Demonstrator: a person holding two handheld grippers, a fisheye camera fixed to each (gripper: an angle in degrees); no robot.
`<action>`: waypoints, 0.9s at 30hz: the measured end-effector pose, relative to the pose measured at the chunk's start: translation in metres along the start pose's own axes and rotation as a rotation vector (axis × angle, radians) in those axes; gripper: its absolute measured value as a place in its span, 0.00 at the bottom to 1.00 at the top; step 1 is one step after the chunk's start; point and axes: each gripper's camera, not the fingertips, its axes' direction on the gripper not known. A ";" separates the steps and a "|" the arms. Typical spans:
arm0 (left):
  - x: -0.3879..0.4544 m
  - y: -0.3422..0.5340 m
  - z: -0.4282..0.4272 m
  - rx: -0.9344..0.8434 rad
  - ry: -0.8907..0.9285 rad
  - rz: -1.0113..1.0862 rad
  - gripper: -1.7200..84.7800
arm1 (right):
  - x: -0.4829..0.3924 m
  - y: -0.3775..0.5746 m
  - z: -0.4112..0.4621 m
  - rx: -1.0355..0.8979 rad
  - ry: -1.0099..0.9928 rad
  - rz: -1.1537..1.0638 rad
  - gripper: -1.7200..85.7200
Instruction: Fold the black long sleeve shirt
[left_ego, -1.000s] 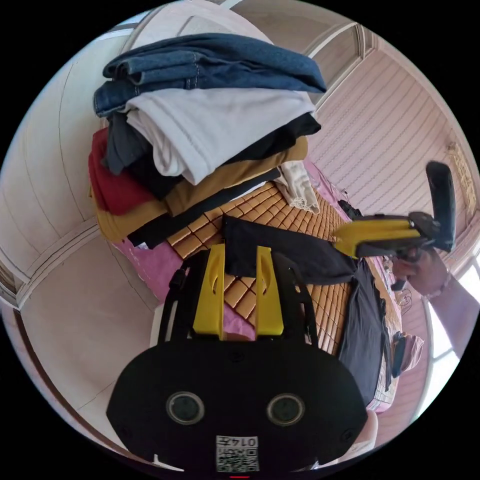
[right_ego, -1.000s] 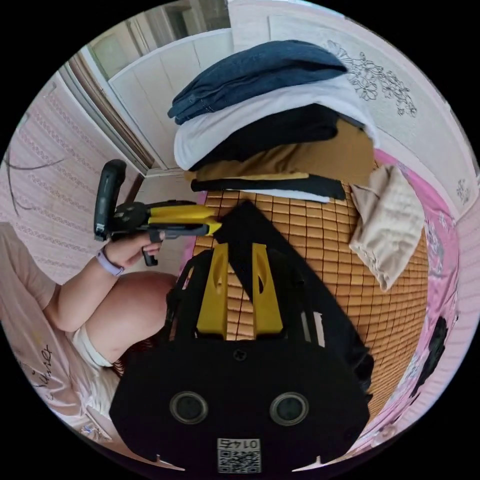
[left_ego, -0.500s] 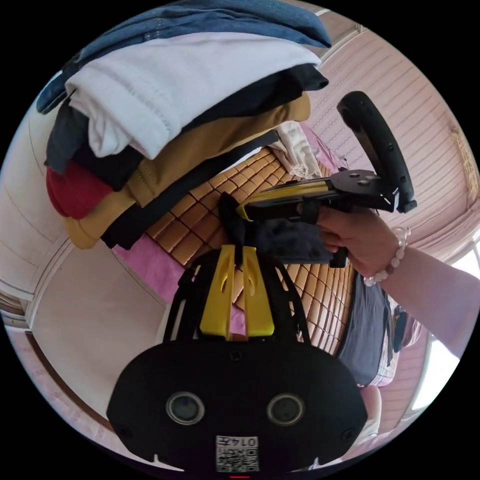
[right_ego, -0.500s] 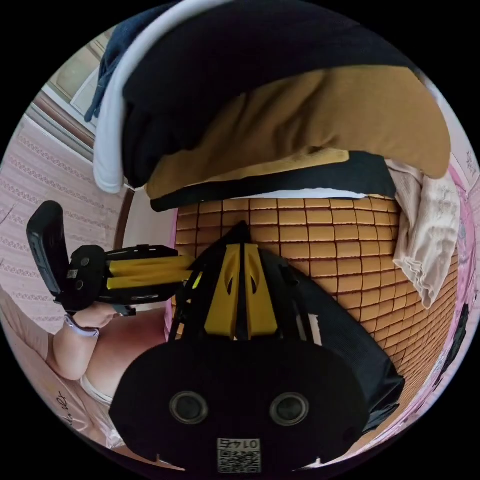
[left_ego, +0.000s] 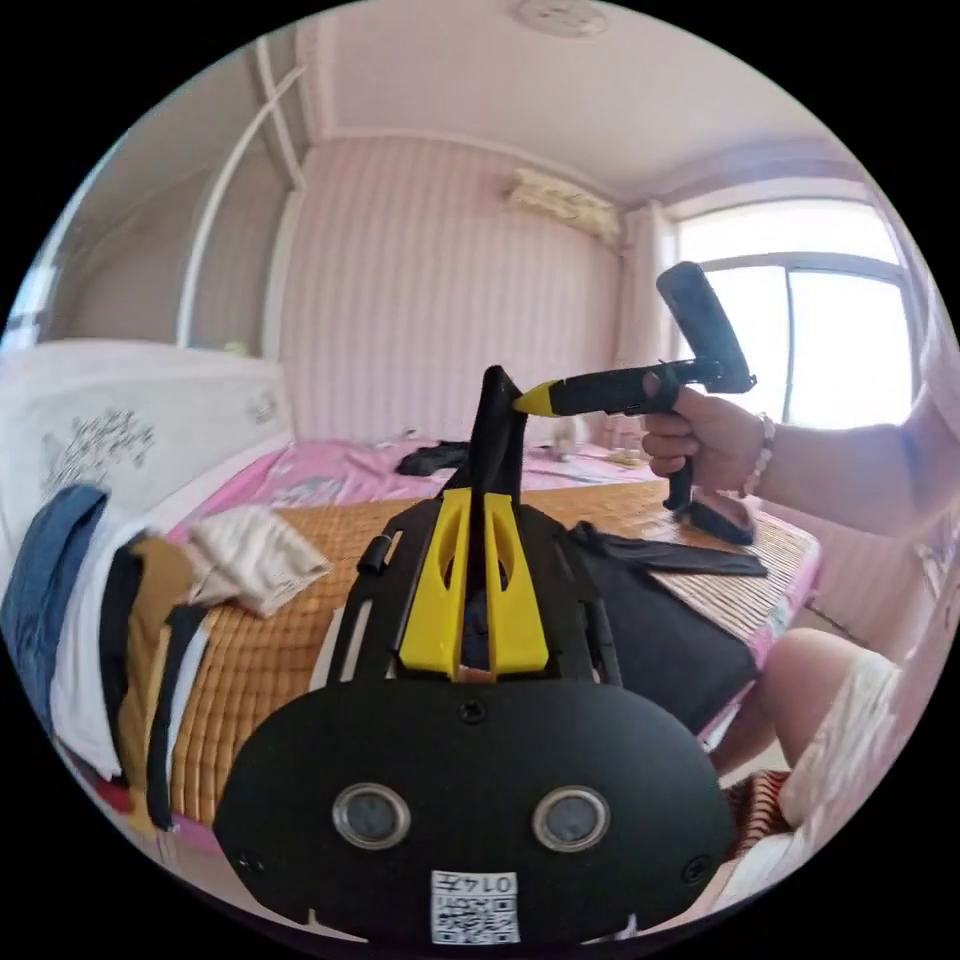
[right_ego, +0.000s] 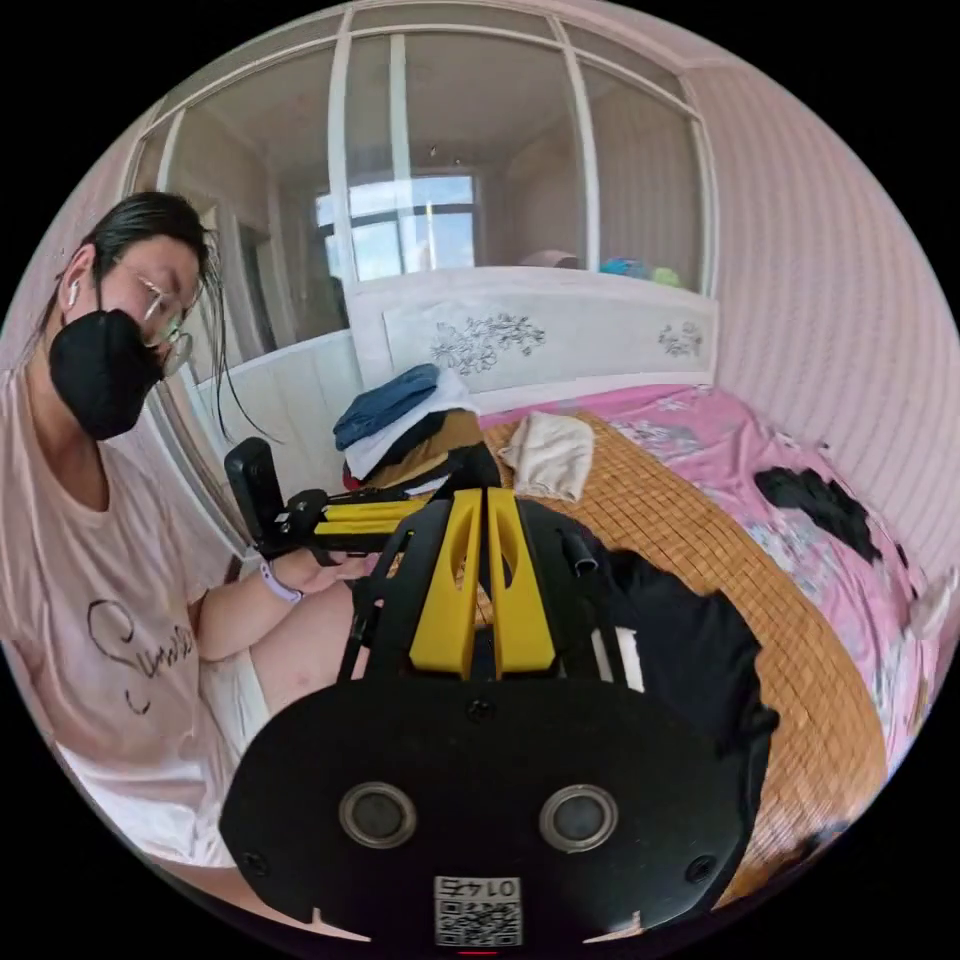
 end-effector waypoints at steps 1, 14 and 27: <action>0.017 -0.005 0.003 0.008 0.052 0.030 0.04 | -0.005 0.031 -0.039 -0.002 0.075 0.057 0.02; 0.169 0.033 0.119 -0.407 0.490 0.145 0.08 | 0.019 0.292 -0.089 -0.262 0.269 0.689 0.06; 0.092 0.018 0.252 -0.585 0.068 0.121 0.08 | 0.191 0.119 0.129 -0.254 0.170 0.345 0.14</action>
